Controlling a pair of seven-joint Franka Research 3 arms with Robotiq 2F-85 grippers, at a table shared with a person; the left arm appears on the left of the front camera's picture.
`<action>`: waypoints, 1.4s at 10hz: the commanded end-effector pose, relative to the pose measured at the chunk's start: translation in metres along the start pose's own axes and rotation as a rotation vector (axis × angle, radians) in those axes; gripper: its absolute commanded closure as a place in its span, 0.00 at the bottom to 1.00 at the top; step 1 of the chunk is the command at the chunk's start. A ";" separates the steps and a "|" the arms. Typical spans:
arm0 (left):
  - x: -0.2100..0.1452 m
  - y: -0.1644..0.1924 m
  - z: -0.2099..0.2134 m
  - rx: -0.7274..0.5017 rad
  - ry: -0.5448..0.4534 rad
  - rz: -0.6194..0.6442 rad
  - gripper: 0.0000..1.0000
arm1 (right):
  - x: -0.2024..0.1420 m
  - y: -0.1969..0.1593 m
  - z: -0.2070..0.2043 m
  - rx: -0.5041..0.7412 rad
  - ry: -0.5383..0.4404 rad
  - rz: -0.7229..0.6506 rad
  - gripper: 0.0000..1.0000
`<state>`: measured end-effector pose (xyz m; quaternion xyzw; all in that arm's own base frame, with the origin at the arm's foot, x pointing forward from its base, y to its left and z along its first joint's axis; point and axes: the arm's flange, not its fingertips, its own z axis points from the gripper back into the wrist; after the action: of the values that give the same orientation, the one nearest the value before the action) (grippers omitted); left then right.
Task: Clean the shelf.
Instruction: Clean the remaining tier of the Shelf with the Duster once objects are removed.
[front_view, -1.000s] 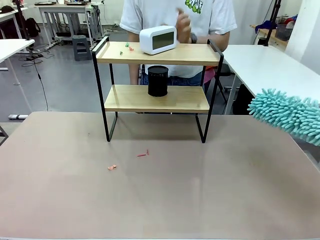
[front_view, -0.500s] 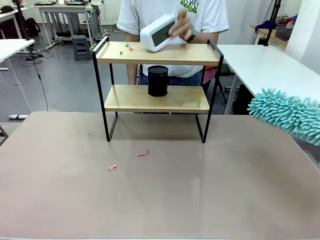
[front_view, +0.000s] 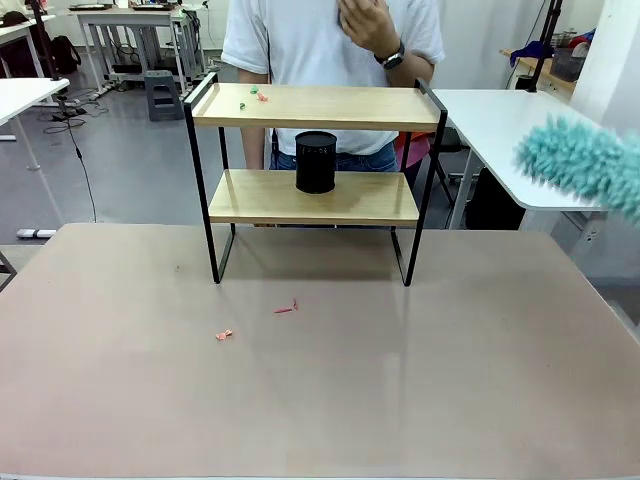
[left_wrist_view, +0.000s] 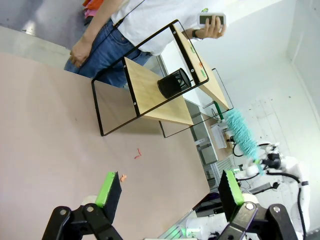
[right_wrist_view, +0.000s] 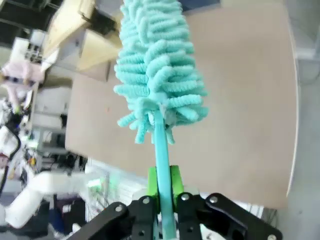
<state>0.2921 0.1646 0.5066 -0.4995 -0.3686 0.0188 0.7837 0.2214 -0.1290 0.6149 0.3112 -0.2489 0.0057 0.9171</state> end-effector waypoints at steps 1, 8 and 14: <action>-0.001 -0.002 -0.003 -0.020 -0.020 -0.016 0.00 | 0.063 0.087 -0.010 -0.159 -0.135 0.070 0.87; -0.001 -0.002 -0.003 -0.020 -0.020 -0.016 0.00 | 0.074 0.182 -0.072 -0.102 -0.051 0.233 0.87; -0.001 -0.002 -0.003 -0.020 -0.020 -0.016 0.00 | 0.137 0.233 -0.145 -0.236 -0.016 0.276 0.87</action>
<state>0.2923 0.1644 0.5064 -0.4993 -0.3683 0.0184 0.7840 0.3468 0.1087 0.6962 0.1773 -0.3032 0.1065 0.9302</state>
